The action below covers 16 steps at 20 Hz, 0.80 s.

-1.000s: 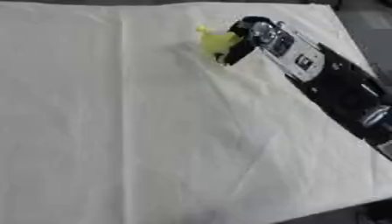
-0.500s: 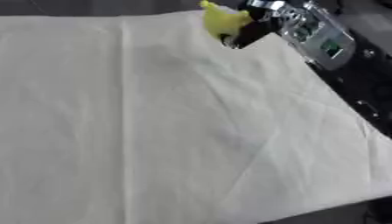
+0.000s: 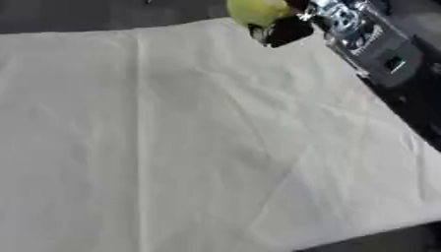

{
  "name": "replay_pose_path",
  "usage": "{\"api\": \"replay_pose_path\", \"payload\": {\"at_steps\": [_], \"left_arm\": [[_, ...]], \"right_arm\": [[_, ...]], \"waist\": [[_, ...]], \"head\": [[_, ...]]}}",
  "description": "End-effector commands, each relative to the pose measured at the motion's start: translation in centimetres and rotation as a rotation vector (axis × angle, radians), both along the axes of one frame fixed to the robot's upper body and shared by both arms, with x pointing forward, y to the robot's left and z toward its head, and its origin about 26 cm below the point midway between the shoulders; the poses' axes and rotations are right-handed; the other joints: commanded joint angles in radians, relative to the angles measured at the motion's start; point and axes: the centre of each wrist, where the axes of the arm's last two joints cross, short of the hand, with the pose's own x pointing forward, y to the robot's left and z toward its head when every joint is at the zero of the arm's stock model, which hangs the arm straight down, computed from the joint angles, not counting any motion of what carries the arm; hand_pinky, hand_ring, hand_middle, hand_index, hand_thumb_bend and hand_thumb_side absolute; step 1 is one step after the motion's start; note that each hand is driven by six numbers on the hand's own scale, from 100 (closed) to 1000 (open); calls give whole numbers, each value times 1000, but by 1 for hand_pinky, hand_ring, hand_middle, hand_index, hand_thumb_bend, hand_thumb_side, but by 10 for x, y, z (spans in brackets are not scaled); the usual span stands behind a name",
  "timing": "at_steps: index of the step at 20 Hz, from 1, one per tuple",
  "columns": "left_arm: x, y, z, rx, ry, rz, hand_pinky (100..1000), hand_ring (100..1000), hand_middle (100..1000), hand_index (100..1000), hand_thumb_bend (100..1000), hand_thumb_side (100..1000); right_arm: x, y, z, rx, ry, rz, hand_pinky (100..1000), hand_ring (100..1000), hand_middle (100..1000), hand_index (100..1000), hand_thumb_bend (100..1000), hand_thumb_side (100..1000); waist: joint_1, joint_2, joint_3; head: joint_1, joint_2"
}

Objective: Pick up the objects with one hand, pass them to the other hand, and then place them into the box on the other side of the table.

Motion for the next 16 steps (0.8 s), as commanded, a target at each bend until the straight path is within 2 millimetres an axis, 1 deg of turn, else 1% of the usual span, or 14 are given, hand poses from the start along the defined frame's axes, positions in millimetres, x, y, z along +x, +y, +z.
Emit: {"api": "replay_pose_path", "payload": {"at_steps": [1,7,12,16], "left_arm": [[-5,9,15,12,-28,24,768,708,680,720,358,306],[-4,6,17,14,-22,5,767,712,685,725,363,304],[-4,4,17,16,-18,-2,766,715,685,725,365,308],[-3,-1,17,17,-4,-28,766,718,691,733,364,318]], "right_arm": [[-3,15,0,-2,-89,53,758,518,400,552,100,100],[3,32,-22,46,-82,143,749,517,400,552,100,100],[4,43,-37,34,-79,196,755,519,401,554,100,100],[8,52,-45,20,-78,238,755,520,402,554,100,100]], "waist": [[20,-40,-3],[31,-44,-7],[32,-47,-11],[33,-48,-12]], "head": [[19,-12],[51,-15],[76,-23],[93,-22]]}}
